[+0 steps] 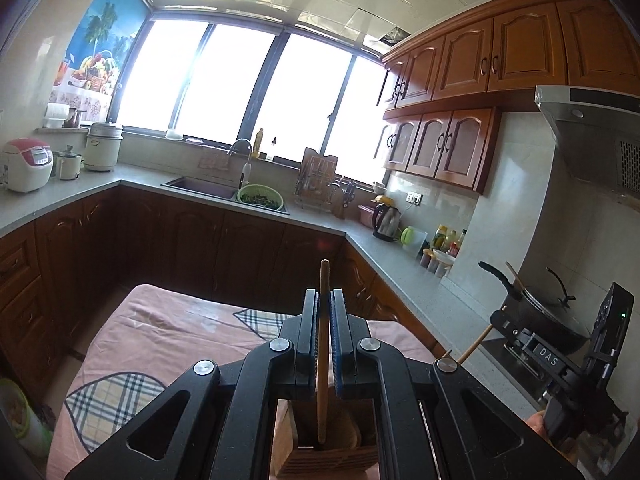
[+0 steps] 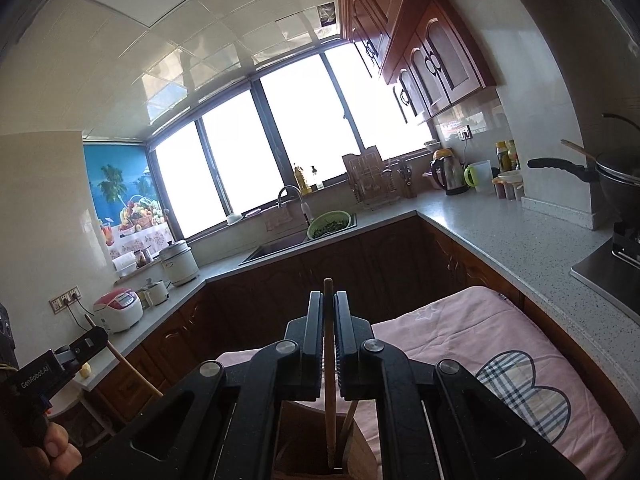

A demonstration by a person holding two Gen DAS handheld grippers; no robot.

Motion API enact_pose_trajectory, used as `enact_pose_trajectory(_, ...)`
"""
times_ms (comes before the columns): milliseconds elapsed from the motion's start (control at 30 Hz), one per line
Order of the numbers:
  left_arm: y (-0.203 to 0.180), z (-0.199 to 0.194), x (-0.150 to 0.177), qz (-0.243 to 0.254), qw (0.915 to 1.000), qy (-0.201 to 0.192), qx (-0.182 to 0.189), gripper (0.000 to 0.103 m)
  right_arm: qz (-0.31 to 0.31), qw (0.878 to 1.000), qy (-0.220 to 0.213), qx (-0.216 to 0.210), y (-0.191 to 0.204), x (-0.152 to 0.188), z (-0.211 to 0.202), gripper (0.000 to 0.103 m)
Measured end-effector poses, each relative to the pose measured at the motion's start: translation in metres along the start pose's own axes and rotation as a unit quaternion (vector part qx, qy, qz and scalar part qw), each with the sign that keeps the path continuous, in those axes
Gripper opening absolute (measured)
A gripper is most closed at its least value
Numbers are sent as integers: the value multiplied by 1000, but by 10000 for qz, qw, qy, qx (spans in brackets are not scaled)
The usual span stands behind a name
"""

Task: Organize utensils
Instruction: 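Lower the chopsticks into the holder slots and open both tools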

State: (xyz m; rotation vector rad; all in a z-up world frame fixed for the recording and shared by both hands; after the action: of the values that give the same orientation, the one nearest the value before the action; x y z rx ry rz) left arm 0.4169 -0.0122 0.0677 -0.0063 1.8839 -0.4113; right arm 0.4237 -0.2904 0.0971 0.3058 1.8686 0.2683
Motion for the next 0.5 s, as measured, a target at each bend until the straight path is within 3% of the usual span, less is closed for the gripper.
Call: enact_pose_trajectory(500,-5,89,45,58,9984,503,-240,4,274,9987,396,144,-26,61,34,5)
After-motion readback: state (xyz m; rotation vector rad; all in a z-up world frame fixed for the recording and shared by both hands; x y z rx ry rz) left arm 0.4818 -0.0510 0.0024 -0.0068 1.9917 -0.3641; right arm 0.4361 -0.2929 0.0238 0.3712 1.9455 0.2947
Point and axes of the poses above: each gripper's, at about its wrist camera, not at the fingertips, and z roughly the way its jaws point, y to its left, x to its underside, the point moved 4 cm from there along z, roughly the way its jaws point
